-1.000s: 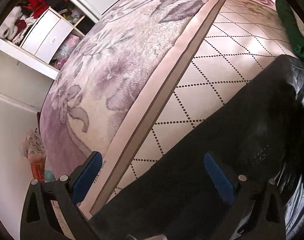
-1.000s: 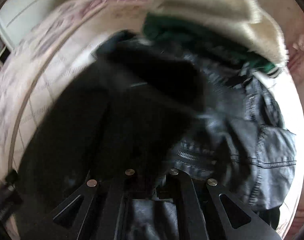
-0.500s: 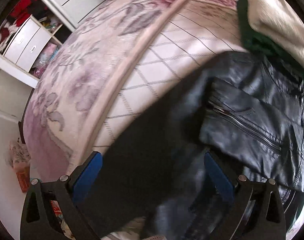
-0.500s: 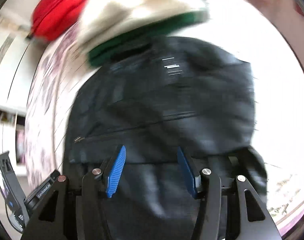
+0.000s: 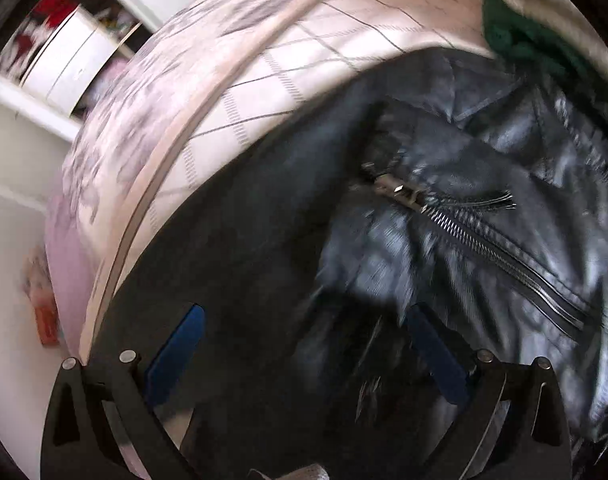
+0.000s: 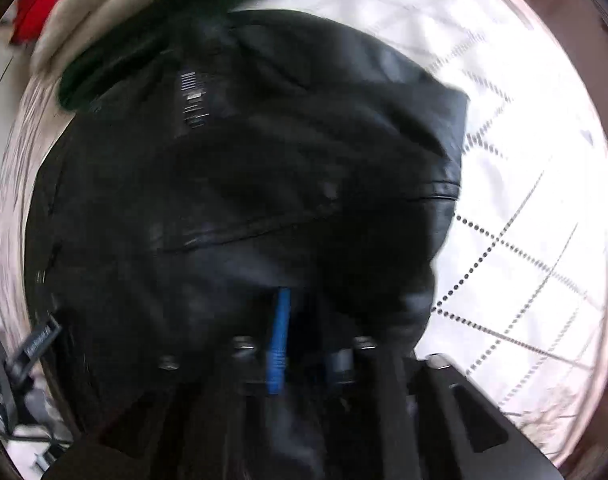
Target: Fold large clothes
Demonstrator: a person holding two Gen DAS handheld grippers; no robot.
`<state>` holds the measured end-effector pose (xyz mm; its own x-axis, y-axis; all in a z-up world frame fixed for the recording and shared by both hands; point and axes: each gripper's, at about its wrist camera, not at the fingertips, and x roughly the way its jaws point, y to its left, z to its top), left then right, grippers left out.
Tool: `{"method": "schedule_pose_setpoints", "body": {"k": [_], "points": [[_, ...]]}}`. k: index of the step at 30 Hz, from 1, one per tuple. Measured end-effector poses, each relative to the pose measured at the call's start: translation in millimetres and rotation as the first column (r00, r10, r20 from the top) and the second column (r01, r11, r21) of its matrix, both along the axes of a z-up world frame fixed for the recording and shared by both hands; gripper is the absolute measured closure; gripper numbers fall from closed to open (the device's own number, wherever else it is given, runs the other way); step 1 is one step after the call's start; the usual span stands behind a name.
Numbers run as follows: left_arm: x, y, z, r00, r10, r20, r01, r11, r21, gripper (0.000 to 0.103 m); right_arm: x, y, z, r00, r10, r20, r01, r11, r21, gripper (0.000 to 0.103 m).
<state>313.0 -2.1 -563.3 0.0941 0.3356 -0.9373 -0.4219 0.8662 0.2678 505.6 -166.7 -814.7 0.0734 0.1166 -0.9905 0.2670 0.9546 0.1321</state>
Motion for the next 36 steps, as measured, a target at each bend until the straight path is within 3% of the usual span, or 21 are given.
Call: {"method": "schedule_pose_setpoints", "body": {"k": [1,2,5,7,11,12,15,16,18,22,25,27,29,30,32,36], "points": [[-12.0,5.2,8.7,1.000,0.028,0.007,-0.028,0.999,-0.025,0.000,-8.4,14.7,7.9,0.999,0.042,-0.002,-0.042,0.999,-0.017,0.052],[-22.2,11.1,14.7,0.998,0.056,0.008,-0.056,0.997,-0.051,0.000,-14.5,26.9,12.5,0.998,0.070,-0.002,-0.070,0.997,-0.031,0.046],[-68.5,43.2,29.8,0.979,0.202,-0.005,-0.200,0.969,-0.146,0.000,-38.8,71.3,22.0,0.988,0.156,0.003,-0.156,0.987,-0.043,0.045],[-105.9,69.6,30.6,0.945,0.327,-0.031,-0.325,0.917,-0.231,0.000,-56.1,99.0,22.1,0.981,0.193,-0.001,-0.193,0.981,-0.030,0.045],[-195.8,122.6,13.3,0.804,0.586,-0.105,-0.568,0.703,-0.427,0.000,-86.4,160.0,3.3,0.968,0.250,-0.034,-0.250,0.968,-0.001,0.045],[-218.9,134.1,7.3,0.752,0.650,-0.109,-0.617,0.637,-0.462,0.000,-93.4,174.0,-3.7,0.963,0.265,-0.047,-0.265,0.964,0.013,0.045],[-267.4,159.6,-12.0,0.621,0.775,-0.115,-0.701,0.484,-0.524,0.000,-116.4,219.5,-23.7,0.948,0.305,-0.086,-0.304,0.952,0.027,0.045],[-283.1,169.5,-21.8,0.565,0.817,-0.115,-0.721,0.421,-0.550,0.000,-120.6,231.4,-26.4,0.944,0.318,-0.090,-0.319,0.948,0.007,0.045],[-300.4,181.9,-34.8,0.493,0.863,-0.111,-0.752,0.358,-0.554,0.008,-129.6,261.6,-29.4,0.932,0.352,-0.081,-0.356,0.934,-0.041,0.045],[-314.5,201.5,-43.4,0.387,0.919,-0.077,-0.787,0.286,-0.547,0.009,-147.0,304.5,-34.3,0.914,0.400,-0.073,-0.406,0.907,-0.110,0.040],[-320.4,212.8,-30.8,0.332,0.943,-0.034,-0.834,0.276,-0.478,0.036,-160.4,319.1,-45.6,0.911,0.407,-0.071,-0.413,0.900,-0.137,0.040],[-319.2,217.6,-22.3,0.323,0.946,0.001,-0.857,0.293,-0.424,0.066,-151.6,313.7,-39.5,0.910,0.409,-0.065,-0.414,0.899,-0.145,0.040],[-313.9,220.8,-11.5,0.330,0.943,0.045,-0.869,0.322,-0.377,0.088,-168.0,315.9,-39.5,0.911,0.409,-0.059,-0.413,0.897,-0.161,0.040],[-313.4,232.4,-6.5,0.345,0.936,0.063,-0.865,0.343,-0.365,0.090,-156.9,299.8,-30.2,0.911,0.409,-0.058,-0.413,0.896,-0.165,0.040],[-302.5,235.9,3.7,0.391,0.915,0.099,-0.857,0.401,-0.324,0.094,-172.4,309.6,-26.8,0.912,0.406,-0.054,-0.409,0.895,-0.180,0.040],[-269.2,239.1,41.5,0.524,0.826,0.207,-0.800,0.561,-0.212,0.096,-197.2,343.5,-0.4,0.910,0.414,-0.027,-0.409,0.884,-0.225,0.040]]}}
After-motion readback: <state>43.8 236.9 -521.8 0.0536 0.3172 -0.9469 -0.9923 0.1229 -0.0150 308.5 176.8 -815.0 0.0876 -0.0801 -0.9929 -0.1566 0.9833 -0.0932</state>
